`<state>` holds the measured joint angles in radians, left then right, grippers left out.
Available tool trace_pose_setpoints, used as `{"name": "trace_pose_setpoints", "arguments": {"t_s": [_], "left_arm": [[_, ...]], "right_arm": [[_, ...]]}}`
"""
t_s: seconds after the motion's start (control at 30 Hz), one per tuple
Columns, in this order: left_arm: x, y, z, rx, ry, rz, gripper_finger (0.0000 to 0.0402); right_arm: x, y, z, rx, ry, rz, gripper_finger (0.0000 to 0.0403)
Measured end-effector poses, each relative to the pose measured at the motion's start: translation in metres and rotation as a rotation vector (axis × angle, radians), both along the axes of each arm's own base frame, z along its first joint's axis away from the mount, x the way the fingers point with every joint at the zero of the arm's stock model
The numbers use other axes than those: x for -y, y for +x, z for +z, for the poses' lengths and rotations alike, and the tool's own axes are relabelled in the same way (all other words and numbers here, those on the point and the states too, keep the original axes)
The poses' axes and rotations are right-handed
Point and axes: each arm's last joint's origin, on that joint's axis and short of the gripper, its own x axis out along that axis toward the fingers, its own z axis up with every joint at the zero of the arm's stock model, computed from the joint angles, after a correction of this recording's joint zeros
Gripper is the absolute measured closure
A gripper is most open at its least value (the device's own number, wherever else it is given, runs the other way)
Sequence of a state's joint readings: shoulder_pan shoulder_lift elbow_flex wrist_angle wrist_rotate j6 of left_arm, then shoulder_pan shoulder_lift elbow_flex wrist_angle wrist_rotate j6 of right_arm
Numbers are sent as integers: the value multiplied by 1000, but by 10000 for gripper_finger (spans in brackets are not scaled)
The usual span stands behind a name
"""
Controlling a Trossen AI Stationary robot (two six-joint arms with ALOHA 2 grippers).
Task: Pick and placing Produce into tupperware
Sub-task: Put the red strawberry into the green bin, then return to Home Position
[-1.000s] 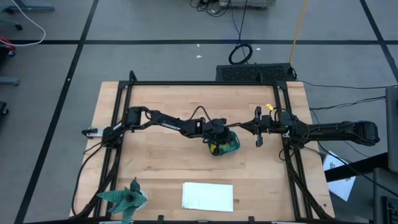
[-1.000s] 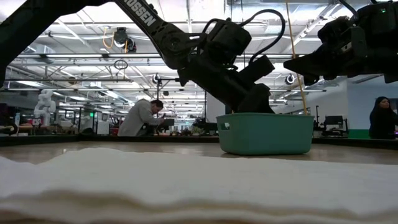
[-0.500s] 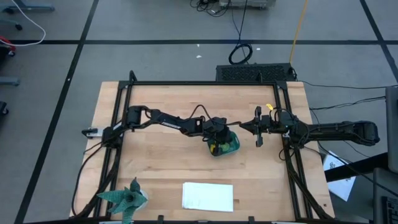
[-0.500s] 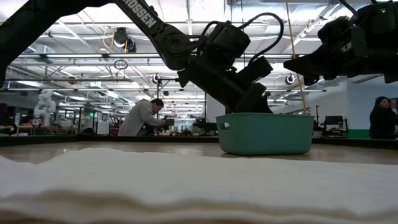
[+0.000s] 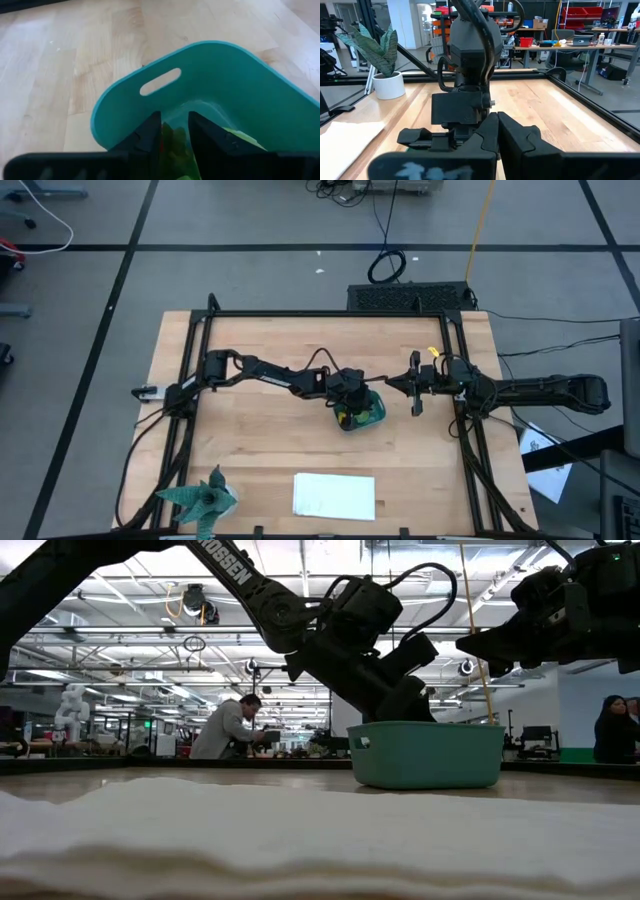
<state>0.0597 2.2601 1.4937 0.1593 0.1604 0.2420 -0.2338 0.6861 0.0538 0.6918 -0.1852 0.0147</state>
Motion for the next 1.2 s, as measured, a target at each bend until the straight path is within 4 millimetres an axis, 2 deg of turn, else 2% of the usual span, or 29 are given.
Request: {"name": "trace_pose_setpoints", "arguments": {"t_s": [0.37, 0.57, 0.73, 1.03, 1.2], "left_arm": [[0, 7, 14, 22, -7, -32, 298], [0, 8, 24, -25, 23, -32, 298], [4, 6, 47, -16, 87, -19, 298], [19, -11, 90, -29, 144, -54, 301], [22, -20, 105, -44, 152, -61, 346]], "right_arm": [[0, 0, 0, 0, 4, 0, 403], [0, 0, 0, -1, 4, 0, 403], [0, 0, -1, -8, 6, 0, 403], [0, 0, -1, -9, 6, -1, 403], [0, 0, -1, -6, 4, 0, 403]]}}
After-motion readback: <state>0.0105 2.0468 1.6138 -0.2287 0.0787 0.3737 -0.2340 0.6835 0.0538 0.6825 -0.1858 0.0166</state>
